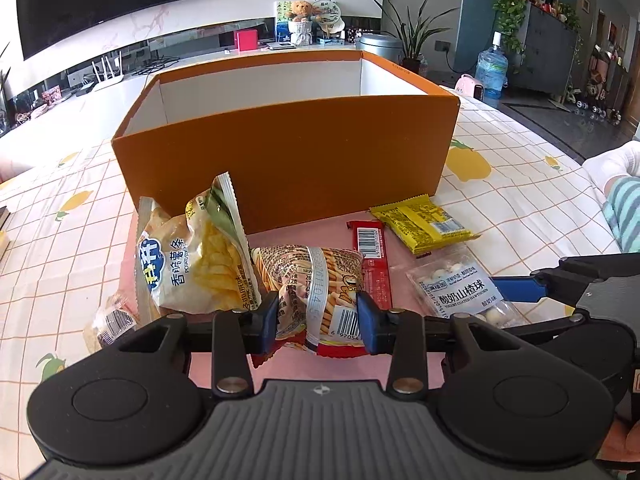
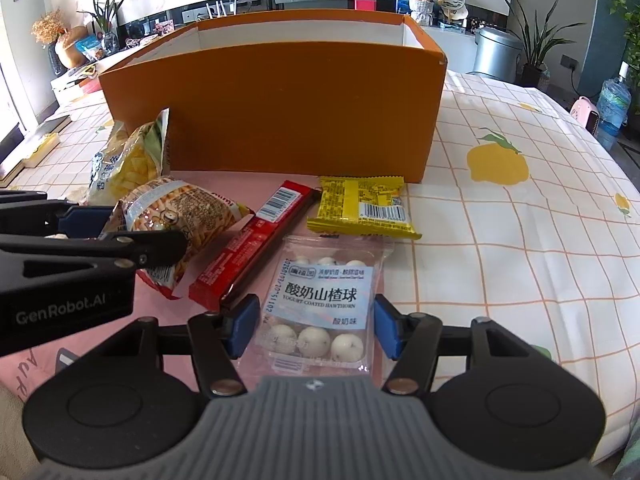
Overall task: Organize snacks
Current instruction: 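Lift both held snacks and carry them over the orange box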
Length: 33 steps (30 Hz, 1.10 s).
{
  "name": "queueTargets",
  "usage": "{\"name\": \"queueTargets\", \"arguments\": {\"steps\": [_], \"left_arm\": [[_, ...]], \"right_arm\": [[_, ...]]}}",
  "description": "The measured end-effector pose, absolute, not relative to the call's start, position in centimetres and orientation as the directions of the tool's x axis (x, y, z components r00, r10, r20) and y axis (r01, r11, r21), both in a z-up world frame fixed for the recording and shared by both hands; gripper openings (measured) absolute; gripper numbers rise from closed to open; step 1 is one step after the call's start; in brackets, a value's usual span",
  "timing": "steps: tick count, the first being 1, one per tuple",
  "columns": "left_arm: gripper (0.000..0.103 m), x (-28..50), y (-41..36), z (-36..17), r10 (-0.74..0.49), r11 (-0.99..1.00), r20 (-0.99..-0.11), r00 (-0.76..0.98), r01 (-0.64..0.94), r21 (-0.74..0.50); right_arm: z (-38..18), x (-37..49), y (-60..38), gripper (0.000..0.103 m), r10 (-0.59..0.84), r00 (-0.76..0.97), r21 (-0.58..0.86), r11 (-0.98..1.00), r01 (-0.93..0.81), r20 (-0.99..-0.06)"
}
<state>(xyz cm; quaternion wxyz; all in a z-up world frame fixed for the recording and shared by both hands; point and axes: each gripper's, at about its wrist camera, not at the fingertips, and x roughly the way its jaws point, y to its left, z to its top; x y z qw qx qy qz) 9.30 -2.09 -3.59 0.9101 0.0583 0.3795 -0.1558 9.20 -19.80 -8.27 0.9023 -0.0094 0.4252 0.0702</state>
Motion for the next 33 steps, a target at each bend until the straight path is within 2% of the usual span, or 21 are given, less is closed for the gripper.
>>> {"name": "queueTargets", "arguments": {"steps": [11, 33], "left_arm": [[0.044, 7.0, -1.4, -1.5, -0.239, 0.952, -0.671, 0.702, 0.306, -0.018], [0.044, 5.9, 0.3, 4.1, -0.204, 0.970, -0.544, 0.814, 0.242, -0.002]], "right_arm": [[-6.8, 6.9, -19.5, 0.058, 0.117, 0.643, 0.020, 0.988, -0.156, -0.757], [0.2, 4.7, -18.7, 0.058, 0.172, 0.744, 0.012, 0.976, -0.215, -0.646]]}}
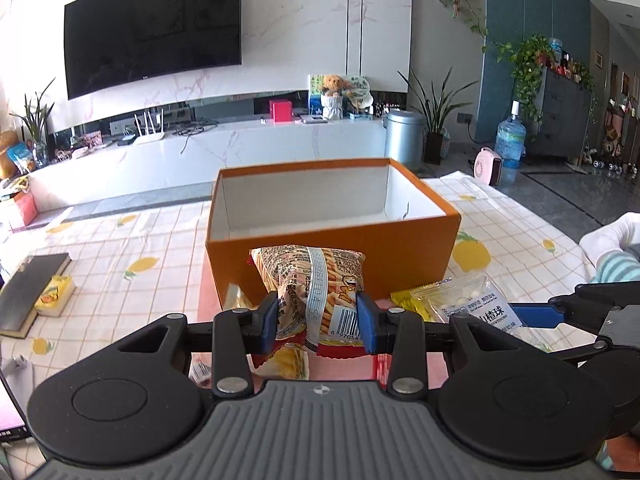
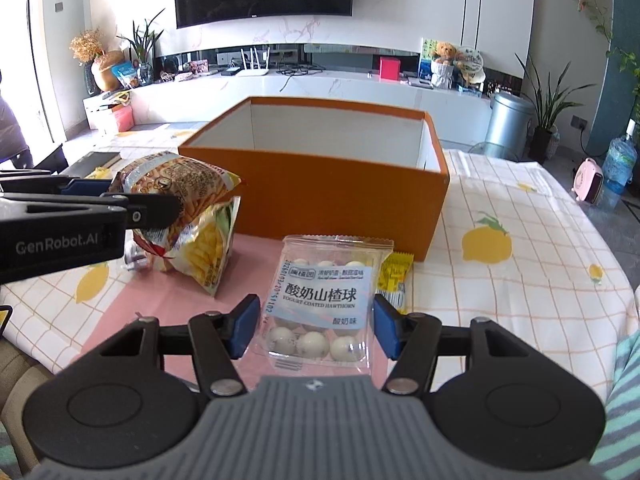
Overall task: Organize snacks
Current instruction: 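Lift both held snacks and carry them over the orange box, then lower both snacks into the box and open both tools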
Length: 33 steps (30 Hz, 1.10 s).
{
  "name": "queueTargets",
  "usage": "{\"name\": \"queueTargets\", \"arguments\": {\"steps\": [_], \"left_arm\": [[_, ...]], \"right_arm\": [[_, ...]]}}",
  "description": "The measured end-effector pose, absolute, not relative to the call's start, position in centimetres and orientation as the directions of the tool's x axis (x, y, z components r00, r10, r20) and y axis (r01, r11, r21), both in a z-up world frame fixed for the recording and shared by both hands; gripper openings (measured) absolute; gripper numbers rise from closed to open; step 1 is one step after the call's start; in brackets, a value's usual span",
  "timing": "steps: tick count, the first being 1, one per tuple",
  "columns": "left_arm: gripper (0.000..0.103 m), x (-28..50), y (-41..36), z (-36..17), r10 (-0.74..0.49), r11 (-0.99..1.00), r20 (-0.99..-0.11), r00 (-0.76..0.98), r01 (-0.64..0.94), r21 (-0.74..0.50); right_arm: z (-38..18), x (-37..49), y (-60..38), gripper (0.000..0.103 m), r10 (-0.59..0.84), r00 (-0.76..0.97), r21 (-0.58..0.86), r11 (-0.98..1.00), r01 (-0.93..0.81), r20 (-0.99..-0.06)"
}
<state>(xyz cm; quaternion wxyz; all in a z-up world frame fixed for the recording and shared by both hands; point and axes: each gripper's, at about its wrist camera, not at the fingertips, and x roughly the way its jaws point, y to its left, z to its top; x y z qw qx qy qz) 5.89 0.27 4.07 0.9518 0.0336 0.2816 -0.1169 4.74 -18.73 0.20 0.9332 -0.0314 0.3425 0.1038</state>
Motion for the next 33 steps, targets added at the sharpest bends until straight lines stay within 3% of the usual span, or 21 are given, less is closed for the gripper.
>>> {"name": "queueTargets", "arguments": {"steps": [15, 33], "left_arm": [[0.044, 9.7, -0.2, 7.8, -0.194, 0.970, -0.484, 0.853, 0.240, 0.034], [0.044, 16.9, -0.7, 8.0, -0.198, 0.969, -0.540, 0.818, 0.247, 0.019]], "right_arm": [[5.6, 9.2, -19.0, 0.058, 0.190, 0.786, -0.035, 0.965, -0.259, -0.589], [7.3, 19.4, -18.8, 0.058, 0.196, 0.765, -0.032, 0.962, -0.272, -0.614]]}}
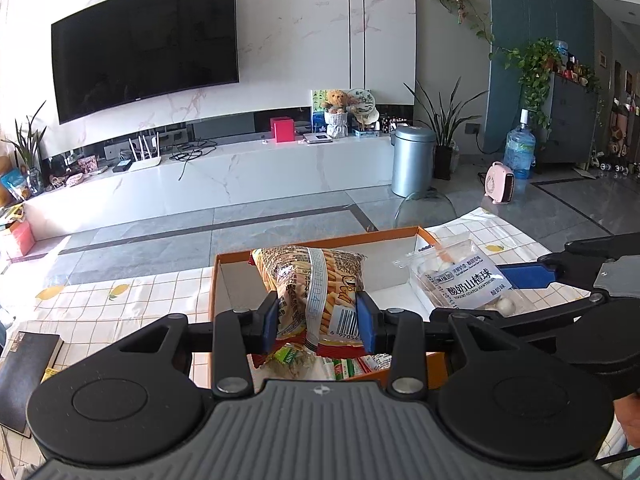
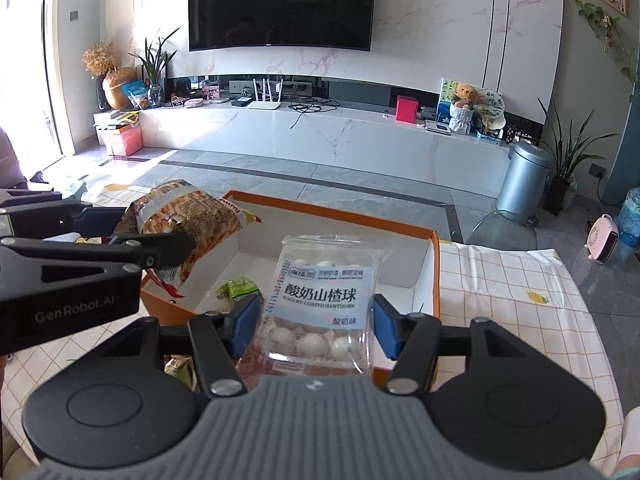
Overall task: Organize snacks
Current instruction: 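Lower both snacks into the box and open both tools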
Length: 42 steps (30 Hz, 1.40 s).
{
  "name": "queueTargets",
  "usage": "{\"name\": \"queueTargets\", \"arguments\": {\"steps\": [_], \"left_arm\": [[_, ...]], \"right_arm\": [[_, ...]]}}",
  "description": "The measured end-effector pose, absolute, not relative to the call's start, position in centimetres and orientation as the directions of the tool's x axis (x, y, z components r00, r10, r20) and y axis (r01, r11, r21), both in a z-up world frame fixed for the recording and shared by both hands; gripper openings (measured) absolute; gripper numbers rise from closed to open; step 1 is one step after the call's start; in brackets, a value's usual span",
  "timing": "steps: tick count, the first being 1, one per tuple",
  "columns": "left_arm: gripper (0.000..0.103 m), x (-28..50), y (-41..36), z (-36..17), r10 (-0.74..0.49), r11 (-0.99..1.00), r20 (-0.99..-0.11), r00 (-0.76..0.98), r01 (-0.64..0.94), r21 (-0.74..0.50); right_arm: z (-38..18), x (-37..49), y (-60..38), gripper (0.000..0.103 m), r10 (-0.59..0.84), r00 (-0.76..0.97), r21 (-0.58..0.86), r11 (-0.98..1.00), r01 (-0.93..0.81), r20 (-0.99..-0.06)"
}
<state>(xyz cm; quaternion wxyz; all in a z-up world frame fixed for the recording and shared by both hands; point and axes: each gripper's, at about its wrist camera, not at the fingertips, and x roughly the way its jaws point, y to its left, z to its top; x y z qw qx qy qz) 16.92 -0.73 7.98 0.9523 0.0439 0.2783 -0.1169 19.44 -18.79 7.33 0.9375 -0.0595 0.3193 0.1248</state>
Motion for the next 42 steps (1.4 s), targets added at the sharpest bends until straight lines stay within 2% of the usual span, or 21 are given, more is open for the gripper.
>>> {"name": "queueTargets", "arguments": {"steps": [9, 21, 31, 42], "left_arm": [[0.044, 21.2, -1.6, 5.9, -0.194, 0.964, -0.626, 0.755, 0.267, 0.023], [0.044, 26.2, -2.2, 1.4, -0.154, 0.962, -0.795, 0.587, 0.273, 0.016], [0.044, 28.2, -2.6, -0.6, -0.123, 0.957, -0.849, 0.513, 0.287, 0.035], [0.046, 29.5, -3.4, -1.0, -0.094, 0.955, -0.869, 0.487, 0.290, 0.059]], "right_arm": [[5.1, 25.1, -18.9, 0.058, 0.151, 0.720, -0.078, 0.958, -0.275, -0.677], [-0.4, 31.5, -19.1, 0.058, 0.102, 0.584, -0.109, 0.943, -0.314, -0.805], [-3.4, 34.0, -18.7, 0.058, 0.065, 0.498, -0.131, 0.928, -0.350, -0.864], [-4.2, 34.6, -17.4, 0.059, 0.012, 0.471, -0.194, 0.902, -0.385, -0.882]]}}
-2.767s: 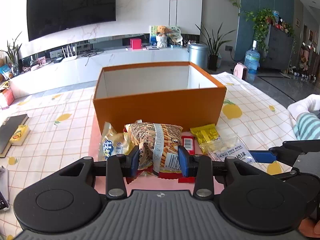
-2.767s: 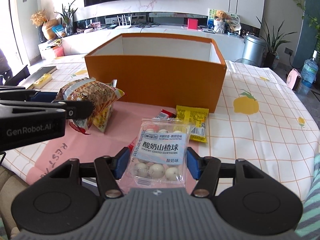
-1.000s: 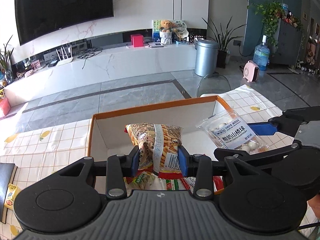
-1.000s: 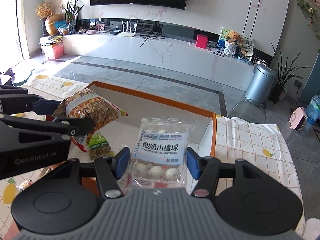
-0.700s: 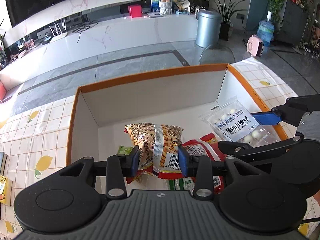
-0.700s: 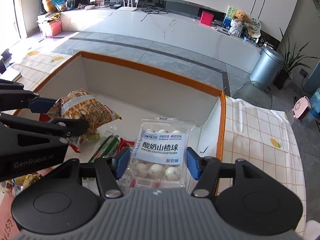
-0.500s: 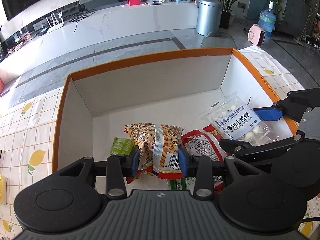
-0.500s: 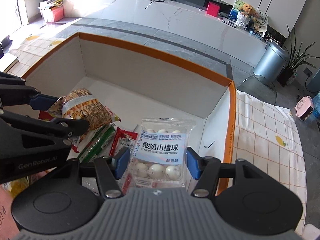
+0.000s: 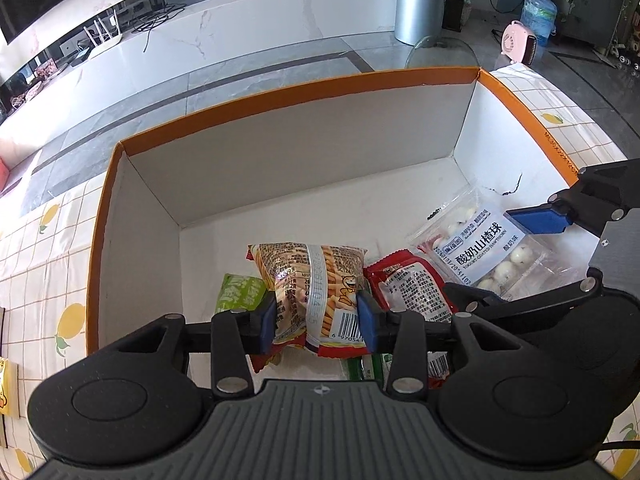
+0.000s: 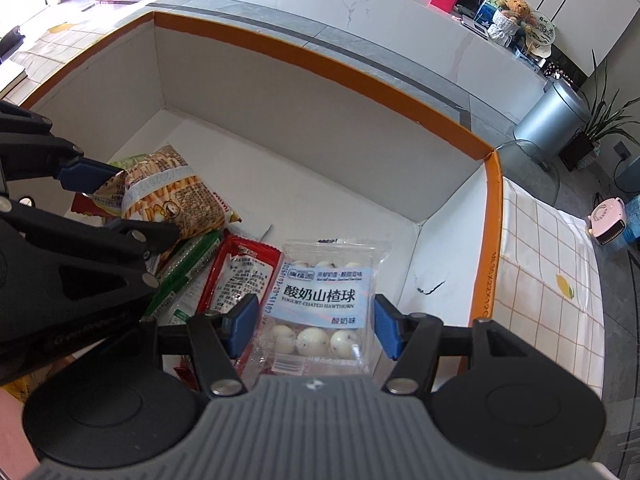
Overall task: Organize snacks
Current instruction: 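Lower both snacks into the box and open both tools, then withdraw both tools from the box back toward the remaining snacks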
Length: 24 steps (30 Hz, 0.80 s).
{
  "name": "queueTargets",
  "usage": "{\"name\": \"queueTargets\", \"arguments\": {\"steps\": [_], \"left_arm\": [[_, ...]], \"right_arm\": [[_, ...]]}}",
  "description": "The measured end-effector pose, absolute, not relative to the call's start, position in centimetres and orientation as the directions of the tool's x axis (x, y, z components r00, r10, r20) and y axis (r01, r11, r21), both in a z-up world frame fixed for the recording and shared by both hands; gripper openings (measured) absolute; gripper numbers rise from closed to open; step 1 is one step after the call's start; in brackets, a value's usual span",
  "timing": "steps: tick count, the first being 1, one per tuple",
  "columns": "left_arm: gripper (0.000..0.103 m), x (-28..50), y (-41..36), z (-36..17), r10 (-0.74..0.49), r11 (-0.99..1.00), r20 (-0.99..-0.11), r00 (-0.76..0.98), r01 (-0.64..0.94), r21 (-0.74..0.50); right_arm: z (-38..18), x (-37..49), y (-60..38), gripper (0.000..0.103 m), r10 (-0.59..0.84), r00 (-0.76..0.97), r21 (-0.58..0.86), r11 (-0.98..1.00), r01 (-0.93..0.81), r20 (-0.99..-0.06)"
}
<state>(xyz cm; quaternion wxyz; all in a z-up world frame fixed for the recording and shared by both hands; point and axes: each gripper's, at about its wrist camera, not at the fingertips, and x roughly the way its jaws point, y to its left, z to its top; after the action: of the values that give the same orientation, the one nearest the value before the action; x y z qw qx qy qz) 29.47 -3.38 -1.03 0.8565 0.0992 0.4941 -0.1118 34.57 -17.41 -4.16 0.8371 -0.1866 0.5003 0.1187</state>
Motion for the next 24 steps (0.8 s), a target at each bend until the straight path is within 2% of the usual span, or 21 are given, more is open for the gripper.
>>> {"name": "queueTargets", "arguments": {"steps": [3, 7, 9, 11, 12, 15, 24], "left_arm": [[0.047, 29.5, -3.3, -1.1, -0.099, 0.957, -0.870, 0.483, 0.286, 0.051], [0.053, 29.6, -3.1, -0.9, -0.086, 0.960, -0.870, 0.486, 0.275, 0.059], [0.058, 29.5, -3.1, -0.6, -0.079, 0.961, -0.866, 0.493, 0.268, 0.065], [0.071, 29.4, -3.1, -0.2, -0.065, 0.962, -0.859, 0.508, 0.261, 0.081], [0.072, 29.2, -3.1, 0.0, -0.060, 0.962, -0.854, 0.516, 0.259, 0.088], [0.073, 28.8, -3.0, 0.8, -0.063, 0.962, -0.844, 0.532, 0.257, 0.091], [0.081, 26.1, -3.4, 4.1, -0.050, 0.961, -0.773, 0.633, 0.242, 0.137]], "right_arm": [[-4.2, 34.5, -17.4, 0.060, 0.011, 0.468, -0.194, 0.901, -0.387, -0.884], [-4.1, 34.6, -17.3, 0.062, 0.002, 0.463, -0.198, 0.902, -0.384, -0.887], [-3.9, 34.5, -17.2, 0.063, -0.003, 0.467, -0.206, 0.900, -0.384, -0.884], [-3.5, 34.3, -17.1, 0.063, -0.006, 0.475, -0.216, 0.895, -0.390, -0.880], [-3.3, 34.2, -17.2, 0.064, -0.009, 0.479, -0.221, 0.895, -0.389, -0.878], [-2.4, 33.8, -17.3, 0.070, -0.016, 0.501, -0.235, 0.896, -0.377, -0.866], [1.2, 31.2, -18.0, 0.074, 0.002, 0.563, -0.232, 0.910, -0.345, -0.826]]}}
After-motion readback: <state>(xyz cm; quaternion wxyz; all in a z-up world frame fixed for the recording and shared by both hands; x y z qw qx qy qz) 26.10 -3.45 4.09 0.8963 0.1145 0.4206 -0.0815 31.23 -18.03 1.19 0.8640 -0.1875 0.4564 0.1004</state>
